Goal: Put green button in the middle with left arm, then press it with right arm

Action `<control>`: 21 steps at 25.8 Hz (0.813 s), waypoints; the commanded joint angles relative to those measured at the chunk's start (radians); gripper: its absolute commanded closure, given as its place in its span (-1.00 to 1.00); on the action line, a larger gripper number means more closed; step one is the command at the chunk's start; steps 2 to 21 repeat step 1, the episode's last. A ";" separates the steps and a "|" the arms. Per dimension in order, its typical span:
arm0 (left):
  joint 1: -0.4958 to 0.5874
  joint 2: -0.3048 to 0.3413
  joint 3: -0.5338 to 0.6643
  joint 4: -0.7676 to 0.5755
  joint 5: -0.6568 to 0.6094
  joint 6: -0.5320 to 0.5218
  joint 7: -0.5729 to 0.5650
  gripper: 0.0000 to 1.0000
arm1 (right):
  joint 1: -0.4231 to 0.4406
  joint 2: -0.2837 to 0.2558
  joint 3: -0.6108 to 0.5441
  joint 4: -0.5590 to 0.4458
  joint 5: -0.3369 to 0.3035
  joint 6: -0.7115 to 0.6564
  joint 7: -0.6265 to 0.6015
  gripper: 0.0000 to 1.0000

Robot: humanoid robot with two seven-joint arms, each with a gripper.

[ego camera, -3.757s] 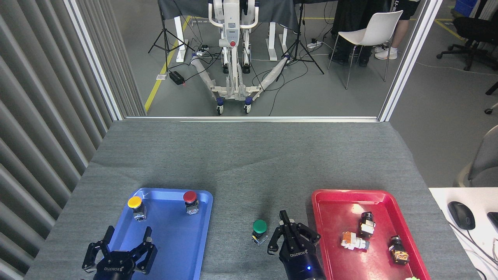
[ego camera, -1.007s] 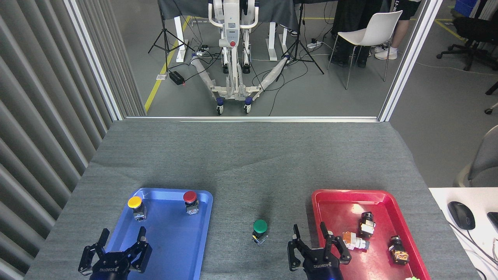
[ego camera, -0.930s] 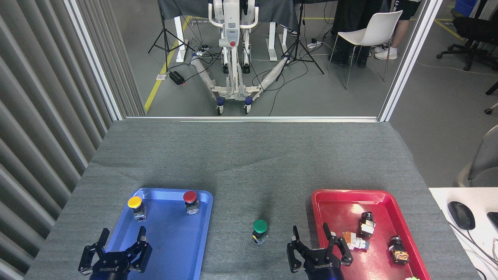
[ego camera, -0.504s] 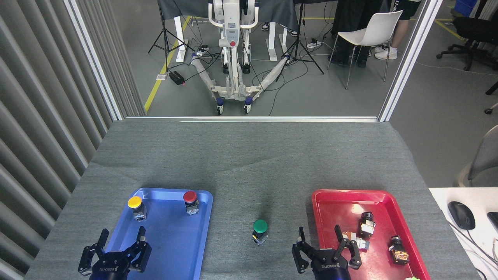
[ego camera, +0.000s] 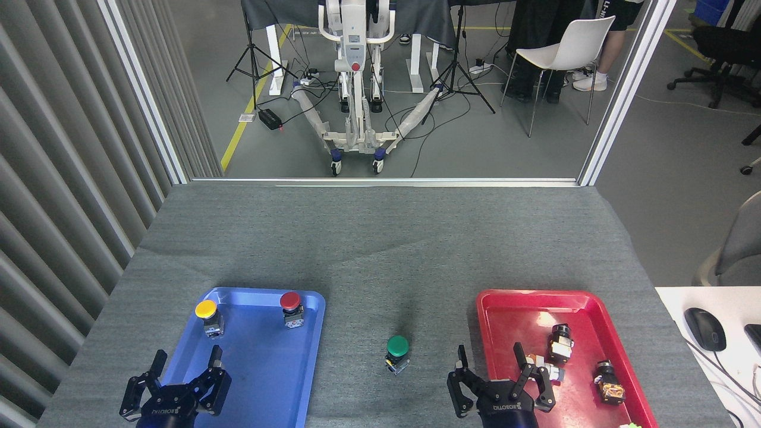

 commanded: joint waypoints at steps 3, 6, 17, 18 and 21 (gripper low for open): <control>0.000 -0.001 0.000 0.005 0.016 0.006 -0.001 -0.99 | 0.007 0.001 0.002 -0.004 0.001 0.000 0.000 -1.00; 0.000 -0.001 0.000 0.005 0.016 0.006 -0.001 -0.99 | 0.007 0.001 0.002 -0.004 0.001 0.000 0.000 -1.00; 0.000 -0.001 0.000 0.005 0.016 0.006 -0.001 -0.99 | 0.007 0.001 0.002 -0.004 0.001 0.000 0.000 -1.00; 0.000 -0.001 0.000 0.005 0.016 0.006 -0.001 -0.99 | 0.007 0.001 0.002 -0.004 0.001 0.000 0.000 -1.00; 0.000 -0.001 0.000 0.005 0.016 0.006 -0.001 -0.99 | 0.007 0.001 0.002 -0.004 0.001 0.000 0.000 -1.00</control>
